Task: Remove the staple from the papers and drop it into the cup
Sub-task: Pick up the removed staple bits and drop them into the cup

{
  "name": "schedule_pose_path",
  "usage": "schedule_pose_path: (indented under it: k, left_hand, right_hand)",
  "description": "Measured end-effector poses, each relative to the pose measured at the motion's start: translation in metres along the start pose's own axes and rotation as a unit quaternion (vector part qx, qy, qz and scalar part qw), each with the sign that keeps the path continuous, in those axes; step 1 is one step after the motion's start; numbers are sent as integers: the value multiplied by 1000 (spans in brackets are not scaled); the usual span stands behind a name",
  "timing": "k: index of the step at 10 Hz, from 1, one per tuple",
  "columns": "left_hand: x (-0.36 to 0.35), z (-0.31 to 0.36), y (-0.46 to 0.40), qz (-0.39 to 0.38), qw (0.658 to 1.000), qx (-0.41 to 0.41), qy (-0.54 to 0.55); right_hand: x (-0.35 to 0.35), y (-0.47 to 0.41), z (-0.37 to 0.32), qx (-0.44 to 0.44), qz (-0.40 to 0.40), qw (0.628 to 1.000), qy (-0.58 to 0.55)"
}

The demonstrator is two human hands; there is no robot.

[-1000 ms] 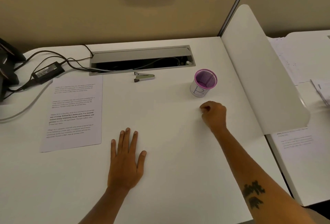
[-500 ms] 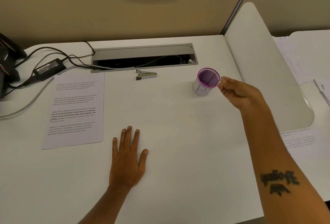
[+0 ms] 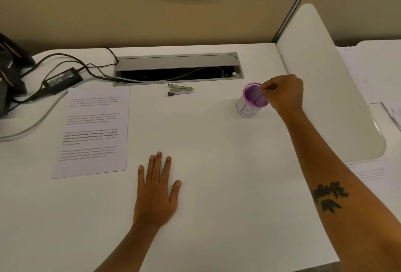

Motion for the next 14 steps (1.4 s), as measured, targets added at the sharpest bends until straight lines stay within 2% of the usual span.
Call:
schedule_pose_path:
  k: [1, 2, 3, 5, 6, 7, 8, 9, 10, 11, 12, 13, 14]
  left_hand:
    - [0, 0, 0, 2, 1000, 0, 1]
    - [1, 0, 0, 3, 1000, -1, 1]
    - [2, 1, 0, 3, 1000, 0, 3]
    - [4, 3, 0, 2, 1000, 1, 6]
    - [5, 4, 0, 7, 1000, 0, 11]
    - [5, 3, 1, 6, 1000, 0, 8]
    - [3, 2, 0, 2, 1000, 1, 5]
    - [3, 2, 0, 2, 1000, 1, 5]
    - [3, 3, 0, 2, 1000, 1, 1]
    - [4, 3, 1, 0, 1000, 3, -2]
    - [5, 4, 1, 0, 1000, 5, 0]
    - [5, 4, 1, 0, 1000, 5, 2]
    - [5, 3, 0, 4, 1000, 4, 0]
  right_hand:
    - [3, 2, -4, 22, 23, 999, 18]
    - [2, 6, -7, 51, 4, 998, 21]
    - [8, 15, -5, 71, 37, 997, 7]
    - [6, 63, 18, 88, 110, 983, -114]
    - [-22, 93, 37, 121, 78, 985, -97]
    - [-51, 106, 56, 129, 6, 990, -52]
    - [-78, 115, 74, 159, -85, 981, 68]
    - [-96, 126, 83, 200, -178, 945, 190]
    - [-104, 138, 84, 215, -217, 932, 195]
    - [-104, 149, 82, 250, -233, 920, 194]
    - [-102, 154, 84, 243, -239, 923, 177]
    - [-98, 166, 93, 136, -202, 957, 159]
    - [-106, 191, 85, 102, -185, 957, 197]
Point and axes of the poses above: each hand's wrist, its own y-axis away from the middle knuckle, its own x-axis out of the back of the hand, z = x × y, the point moved 6 cm from there along -y, towards the middle knuckle, and after that the axes turned 10 degrees about y, right-handed, at the moved point
